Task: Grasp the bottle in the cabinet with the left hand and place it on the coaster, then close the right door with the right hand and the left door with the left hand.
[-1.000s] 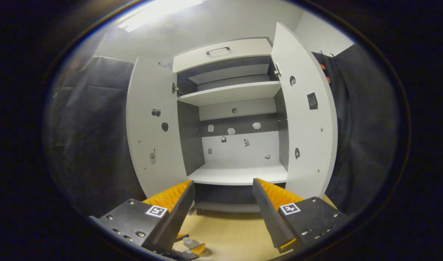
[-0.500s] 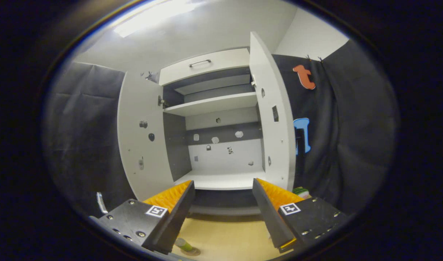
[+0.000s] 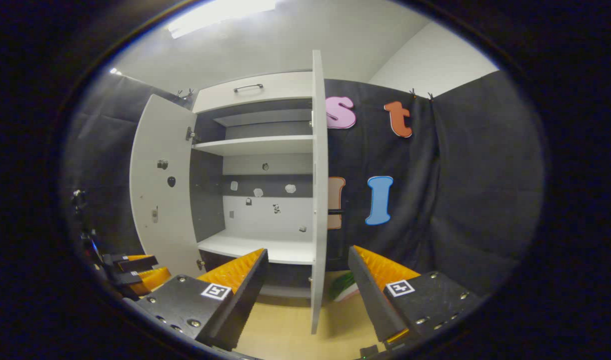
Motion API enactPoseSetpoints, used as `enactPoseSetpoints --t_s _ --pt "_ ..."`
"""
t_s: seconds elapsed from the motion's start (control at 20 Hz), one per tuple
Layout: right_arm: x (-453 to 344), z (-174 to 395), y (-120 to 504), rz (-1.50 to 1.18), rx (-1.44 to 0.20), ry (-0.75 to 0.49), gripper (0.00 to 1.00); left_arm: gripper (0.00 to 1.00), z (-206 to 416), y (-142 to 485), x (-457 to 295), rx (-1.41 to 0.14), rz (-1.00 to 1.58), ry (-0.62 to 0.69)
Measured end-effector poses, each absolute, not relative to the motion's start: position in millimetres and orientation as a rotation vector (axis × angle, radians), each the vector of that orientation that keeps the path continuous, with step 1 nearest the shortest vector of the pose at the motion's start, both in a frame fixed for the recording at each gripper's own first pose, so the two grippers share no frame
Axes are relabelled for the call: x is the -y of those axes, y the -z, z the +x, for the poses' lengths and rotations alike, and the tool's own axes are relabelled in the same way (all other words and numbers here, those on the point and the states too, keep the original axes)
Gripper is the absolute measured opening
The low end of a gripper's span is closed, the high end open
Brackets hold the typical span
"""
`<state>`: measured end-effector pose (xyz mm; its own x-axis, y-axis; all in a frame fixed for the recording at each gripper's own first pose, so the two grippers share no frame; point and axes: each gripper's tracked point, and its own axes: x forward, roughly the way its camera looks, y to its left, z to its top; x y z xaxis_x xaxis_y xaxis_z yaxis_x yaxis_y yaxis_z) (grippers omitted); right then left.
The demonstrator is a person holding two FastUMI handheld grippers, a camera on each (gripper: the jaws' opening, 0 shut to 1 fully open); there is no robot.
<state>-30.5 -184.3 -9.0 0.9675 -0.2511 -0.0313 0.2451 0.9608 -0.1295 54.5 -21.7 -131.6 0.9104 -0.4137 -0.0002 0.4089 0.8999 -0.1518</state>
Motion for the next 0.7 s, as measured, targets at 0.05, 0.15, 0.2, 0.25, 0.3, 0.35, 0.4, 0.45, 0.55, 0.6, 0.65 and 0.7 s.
enactPoseSetpoints --t_s 0.05,0.15,0.2,0.25,0.3,0.35,0.4,0.45,0.55,0.6,0.65,0.7 --pt "194.6 -31.9 4.1 -0.131 -0.037 0.259 0.97 0.92 56.2 127.5 12.9 -0.041 -0.142 0.402" --pt "218.9 -35.8 -4.3 -0.151 -0.019 0.275 0.96 0.9 56.8 110.7 -4.9 -0.055 -0.146 0.355" --pt "231.9 -36.3 -8.3 -0.166 -0.013 0.284 0.96 0.9 56.6 99.7 -12.8 -0.052 -0.16 0.342" --pt "246.2 -36.3 -13.2 -0.183 -0.011 0.3 0.96 0.9 54.9 89.8 -17.5 -0.046 -0.175 0.34" --pt "261.8 -35.5 -18.2 -0.196 -0.005 0.317 0.93 0.91 56.1 81.4 -25.6 -0.041 -0.176 0.327" --pt "273.9 -33.0 -22.5 -0.203 -0.005 0.332 0.93 0.93 57.7 79.7 -36.4 -0.056 -0.165 0.303" --pt "285.2 -29.8 -26.6 -0.203 0.001 0.344 0.93 0.93 58.2 75.7 -45.9 -0.07 -0.159 0.282" --pt "294.2 -26.8 -28.1 -0.205 0.006 0.352 0.93 0.89 57.3 68.3 -53.0 -0.076 -0.158 0.267" --pt "313.1 -20.0 -30.2 -0.207 0.019 0.37 0.97 0.94 56.6 49.6 -69.4 -0.068 -0.17 0.241" --pt "321.0 -15.3 -27.1 -0.205 0.02 0.371 0.93 0.97 54.3 44.1 -74.4 -0.083 -0.176 0.239" --pt "326.0 -9.6 -25.2 -0.198 0.02 0.366 0.97 0.89 51.3 37.4 -79.3 -0.091 -0.177 0.24" --pt "332.0 -2.8 -23.5 -0.186 0.017 0.36 0.97 0.94 49.8 29.6 -86.5 -0.092 -0.173 0.231"
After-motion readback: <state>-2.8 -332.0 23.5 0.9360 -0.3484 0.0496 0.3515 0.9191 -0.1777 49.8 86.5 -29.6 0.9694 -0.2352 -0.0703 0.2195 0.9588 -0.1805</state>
